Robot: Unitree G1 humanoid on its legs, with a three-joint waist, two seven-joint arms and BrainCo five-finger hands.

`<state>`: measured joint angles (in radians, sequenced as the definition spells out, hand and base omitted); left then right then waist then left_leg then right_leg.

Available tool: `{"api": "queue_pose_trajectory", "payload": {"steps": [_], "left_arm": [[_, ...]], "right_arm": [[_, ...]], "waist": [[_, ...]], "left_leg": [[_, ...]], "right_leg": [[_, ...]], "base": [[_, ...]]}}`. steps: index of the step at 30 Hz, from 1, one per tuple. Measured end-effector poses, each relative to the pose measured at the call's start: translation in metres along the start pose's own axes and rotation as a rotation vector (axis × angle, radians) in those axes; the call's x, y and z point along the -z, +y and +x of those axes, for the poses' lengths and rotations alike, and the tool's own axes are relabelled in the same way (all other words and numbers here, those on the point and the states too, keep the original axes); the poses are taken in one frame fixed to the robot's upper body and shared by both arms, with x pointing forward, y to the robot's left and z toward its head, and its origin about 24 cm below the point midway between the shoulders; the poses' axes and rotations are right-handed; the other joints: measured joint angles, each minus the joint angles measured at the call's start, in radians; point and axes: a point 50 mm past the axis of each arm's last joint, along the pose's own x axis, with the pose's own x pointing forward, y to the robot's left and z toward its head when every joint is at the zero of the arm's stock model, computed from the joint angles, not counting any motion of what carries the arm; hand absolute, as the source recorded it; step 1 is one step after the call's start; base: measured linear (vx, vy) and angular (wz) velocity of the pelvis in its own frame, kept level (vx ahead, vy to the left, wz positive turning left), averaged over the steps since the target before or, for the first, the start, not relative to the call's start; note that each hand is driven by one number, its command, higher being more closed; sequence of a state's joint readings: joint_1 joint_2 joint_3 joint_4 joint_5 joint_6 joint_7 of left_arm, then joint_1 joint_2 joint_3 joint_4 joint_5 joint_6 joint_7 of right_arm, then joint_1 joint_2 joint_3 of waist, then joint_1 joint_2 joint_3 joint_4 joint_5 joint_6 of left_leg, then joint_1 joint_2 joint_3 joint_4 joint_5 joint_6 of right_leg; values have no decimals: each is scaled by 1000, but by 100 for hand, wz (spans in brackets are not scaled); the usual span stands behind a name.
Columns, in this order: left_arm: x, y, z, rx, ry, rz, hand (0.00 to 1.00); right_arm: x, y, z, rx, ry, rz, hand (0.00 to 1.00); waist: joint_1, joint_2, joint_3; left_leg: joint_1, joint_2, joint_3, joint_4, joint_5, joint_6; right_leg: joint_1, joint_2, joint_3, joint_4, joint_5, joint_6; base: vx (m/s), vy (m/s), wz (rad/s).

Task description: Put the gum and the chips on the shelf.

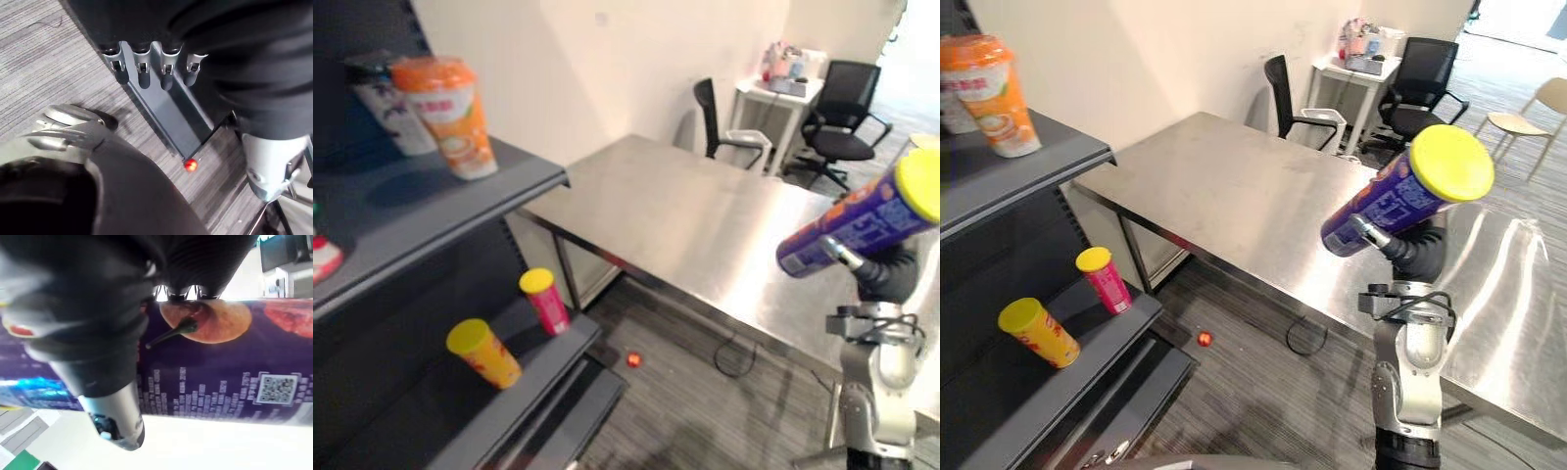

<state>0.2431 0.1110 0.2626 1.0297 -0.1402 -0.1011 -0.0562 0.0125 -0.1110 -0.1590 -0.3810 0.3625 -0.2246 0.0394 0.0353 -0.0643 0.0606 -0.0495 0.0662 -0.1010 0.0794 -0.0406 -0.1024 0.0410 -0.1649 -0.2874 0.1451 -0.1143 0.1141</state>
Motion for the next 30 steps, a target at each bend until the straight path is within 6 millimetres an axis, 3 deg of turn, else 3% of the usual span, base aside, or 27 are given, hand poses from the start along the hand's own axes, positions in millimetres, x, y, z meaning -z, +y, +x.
{"api": "queue_pose_trajectory", "payload": {"steps": [2, 4, 5, 6, 8, 9, 10, 11, 12, 13, 14, 15, 17, 21, 23, 26, 30], "left_arm": [[-6, -2, 2, 5, -17, -14, 0], [-8, -9, 3, 21, -27, -22, 0], [-5, -15, 3, 33, -18, -31, 0], [-7, -16, 4, 36, -15, -31, 0], [-6, -20, 5, 43, -6, -46, 0], [2, -23, 2, 49, 14, -55, 0], [7, -24, 0, 52, 21, -60, 0], [5, -27, 0, 62, 7, -62, 0], [-3, -29, 2, 65, -21, -73, 0], [-1, -27, 2, 63, -12, -74, 0], [6, -24, 0, 56, 12, -76, 0], [13, -22, -3, 55, 33, -82, 0], [16, -19, -3, 50, 38, -95, 0], [14, -15, -3, 30, 30, -131, 0], [8, -13, -1, 24, 16, -131, 0], [10, -13, -1, 19, 27, -126, 0], [7, -11, 0, 17, 21, -104, 0]], "right_arm": [[1, 5, 3, -11, -7, 24, 100], [-2, 9, 11, -23, -38, 30, 100], [-4, 9, 16, -23, -59, 32, 100], [-6, 6, 20, -7, -75, 17, 100], [-8, -5, 28, 37, -92, -19, 100], [-9, -13, 30, 71, -93, -41, 100], [-11, -17, 30, 84, -101, -53, 100], [-16, -28, 28, 134, -122, -80, 100], [-17, -35, 26, 174, -123, -85, 100], [-16, -35, 26, 184, -120, -80, 100], [-13, -34, 23, 193, -111, -67, 100], [-11, -35, 18, 204, -95, -69, 100], [-9, -42, 11, 225, -68, -107, 100], [-6, -40, 8, 229, -49, -109, 100], [-4, -39, 6, 232, -41, -106, 100], [-2, -38, 5, 238, -32, -123, 100], [1, -34, 5, 232, -19, -114, 100]], "waist": [[1, 10, 11], [10, 39, 32], [16, 58, 45], [22, 58, 58], [23, 63, 82], [24, 96, 77], [23, 118, 73], [-1, 129, 75], [6, 116, 80], [11, 110, 83], [7, 104, 85], [-4, 103, 86], [-6, 105, 85], [-7, 121, 77], [-4, 82, 92], [-5, 70, 99], [-5, 61, 112]], "left_leg": [[-50, 1, -78, -7, 28, -19], [-89, 16, -100, -47, 53, -8], [-90, 41, -39, -95, 40, 45], [-94, 61, 80, -112, -11, 173], [-157, 87, 280, 8, -6, 215], [-159, 92, 378, 99, 68, 235], [-153, 86, 402, 83, 146, 219], [-159, 53, 395, -4, 270, 195], [-140, 27, 401, -93, 355, 194], [-140, 35, 440, -37, 290, 195], [-133, 52, 490, 63, 180, 185], [-101, 69, 516, 134, 104, 150], [-30, 89, 518, 116, 49, 84], [-12, 78, 483, -37, 30, 52], [-20, 40, 450, -89, 67, 66], [-19, 3, 445, -74, 56, 92], [-16, -13, 477, -18, -2, 101]], "right_leg": [[-7, 9, -81, 9, -16, -19], [-41, 8, -154, 63, -40, -37], [-39, 10, -205, 58, -44, -45], [-17, 6, -265, 18, -23, -50], [-20, -38, -362, 25, -29, -66], [-17, -51, -406, 60, -45, -62], [-15, -46, -429, 76, -55, -57], [-14, -66, -491, 87, -70, -59], [-10, -91, -544, 63, -60, -66], [-13, -99, -565, 62, -58, -67], [-2, -107, -591, 63, -57, -66], [19, -115, -631, 65, -56, -66], [33, -113, -683, 71, -54, -62], [9, -105, -740, 103, -47, -50], [-15, -145, -753, 145, -44, -47], [-15, -205, -739, 202, -44, -47], [-20, -238, -673, 226, -36, -33]], "base": [[-84, -102, 127], [-125, -136, 127], [-116, -173, 127], [-125, -160, 151], [-95, -73, 138], [-29, -70, 118], [-7, -76, 168], [-106, -16, 163], [-122, -24, 145], [-101, -65, 78], [-32, -104, 80], [-56, -70, 96], [-66, 31, 86], [-89, 114, 55], [-61, 169, 48], [-30, 149, 24], [-35, 124, -24]]}}
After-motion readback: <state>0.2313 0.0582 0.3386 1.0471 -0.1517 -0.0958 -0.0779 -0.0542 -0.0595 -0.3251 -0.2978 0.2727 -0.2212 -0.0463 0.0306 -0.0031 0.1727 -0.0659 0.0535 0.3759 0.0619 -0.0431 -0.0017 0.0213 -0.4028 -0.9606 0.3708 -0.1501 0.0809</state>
